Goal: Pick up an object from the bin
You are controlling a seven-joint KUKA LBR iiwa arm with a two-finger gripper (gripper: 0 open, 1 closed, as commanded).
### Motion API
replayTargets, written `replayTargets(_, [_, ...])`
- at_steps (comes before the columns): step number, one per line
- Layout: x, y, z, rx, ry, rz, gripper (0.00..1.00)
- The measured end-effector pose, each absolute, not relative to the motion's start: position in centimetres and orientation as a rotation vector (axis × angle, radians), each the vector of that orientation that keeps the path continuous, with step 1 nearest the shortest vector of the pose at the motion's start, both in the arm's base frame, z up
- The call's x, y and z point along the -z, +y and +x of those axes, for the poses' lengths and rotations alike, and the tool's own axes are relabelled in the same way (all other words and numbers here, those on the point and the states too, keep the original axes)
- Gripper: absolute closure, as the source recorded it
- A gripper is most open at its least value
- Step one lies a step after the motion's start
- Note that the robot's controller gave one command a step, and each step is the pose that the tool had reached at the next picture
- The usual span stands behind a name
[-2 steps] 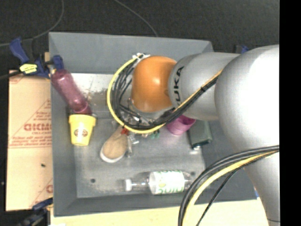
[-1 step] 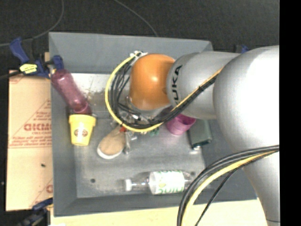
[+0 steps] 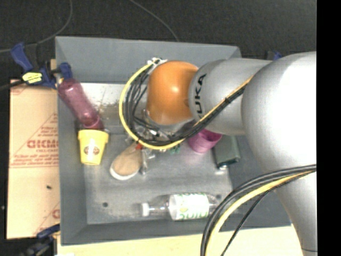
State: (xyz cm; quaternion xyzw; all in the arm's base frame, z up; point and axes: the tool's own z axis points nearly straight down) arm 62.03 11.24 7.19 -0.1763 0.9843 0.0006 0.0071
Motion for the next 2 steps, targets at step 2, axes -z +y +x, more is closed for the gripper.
replayTargets(2, [-8.5, 11.2, 61.9, -0.003, 3.081, -0.548, 1.00])
